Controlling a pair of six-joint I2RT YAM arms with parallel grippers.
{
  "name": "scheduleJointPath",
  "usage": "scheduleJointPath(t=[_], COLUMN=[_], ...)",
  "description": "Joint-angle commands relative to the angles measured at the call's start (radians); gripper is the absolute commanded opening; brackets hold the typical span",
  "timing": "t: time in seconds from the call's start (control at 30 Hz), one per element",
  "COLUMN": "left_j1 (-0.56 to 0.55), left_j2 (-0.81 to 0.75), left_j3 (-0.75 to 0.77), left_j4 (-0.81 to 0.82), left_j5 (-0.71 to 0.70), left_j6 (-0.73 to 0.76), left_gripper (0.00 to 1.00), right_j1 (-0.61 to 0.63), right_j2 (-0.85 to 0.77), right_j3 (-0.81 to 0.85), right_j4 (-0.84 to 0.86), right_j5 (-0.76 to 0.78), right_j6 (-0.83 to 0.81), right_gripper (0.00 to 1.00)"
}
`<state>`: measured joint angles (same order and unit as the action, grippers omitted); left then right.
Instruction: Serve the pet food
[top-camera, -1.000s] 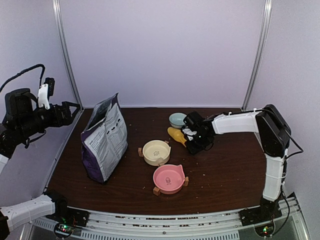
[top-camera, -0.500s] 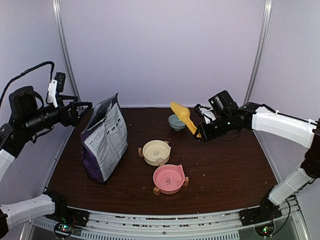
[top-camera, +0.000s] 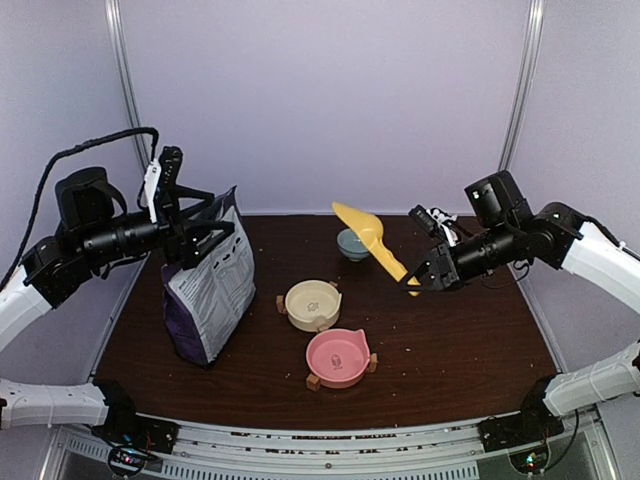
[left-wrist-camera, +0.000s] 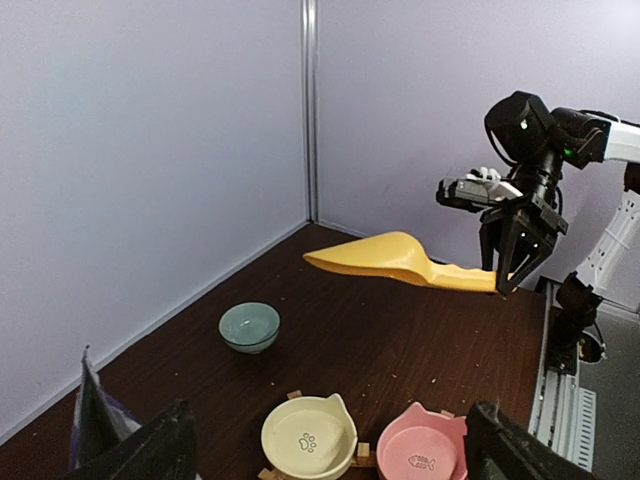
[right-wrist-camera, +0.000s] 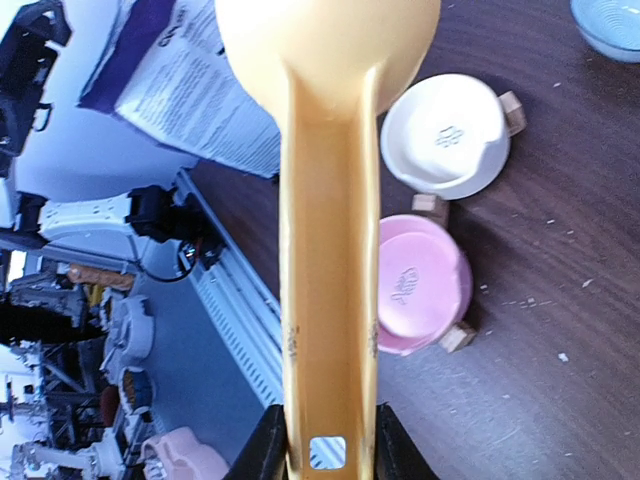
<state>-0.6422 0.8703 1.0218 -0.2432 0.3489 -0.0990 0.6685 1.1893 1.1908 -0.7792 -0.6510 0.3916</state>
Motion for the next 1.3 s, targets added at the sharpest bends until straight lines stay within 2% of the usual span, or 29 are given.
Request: scheduleJointPath(t=[0.0,0.27,0.53,0.77,1.27], left_j1=[-0.073,-0.181,-0.214,-0.225,-0.224], left_j2=[0.027,0.095,0.153,0.186,0.242], left_j3=[-0.004,0.033,0.077,0.084,0.119], left_j4=[0.097,0.078,0.034,0.034,0.046], left_j5=[0.045,0.105,0.156,0.150,0.154], left_j6=[0.038,0.066,0.106,0.123,0.082], left_gripper=[0.94,0.94,0.92,0.67,0.35], right_j1=[0.046,0.119,0.162,0.172,0.201], right_j2=[-0.051,-0.100,-0.151,-0.148,-0.126], right_j3=[0.013,-0.058,-0.177,-0.178,-0.176], right_j4=[-0.036,0.037,0.373,0.428,0.460], right_j5=[-0.226,-0.426,-0.559,-0.590,-0.607], right_j6=[0.045,0.130,0.379,0.425,0.454], right_gripper=[0.13,0.13,0.14,0.13,0.14])
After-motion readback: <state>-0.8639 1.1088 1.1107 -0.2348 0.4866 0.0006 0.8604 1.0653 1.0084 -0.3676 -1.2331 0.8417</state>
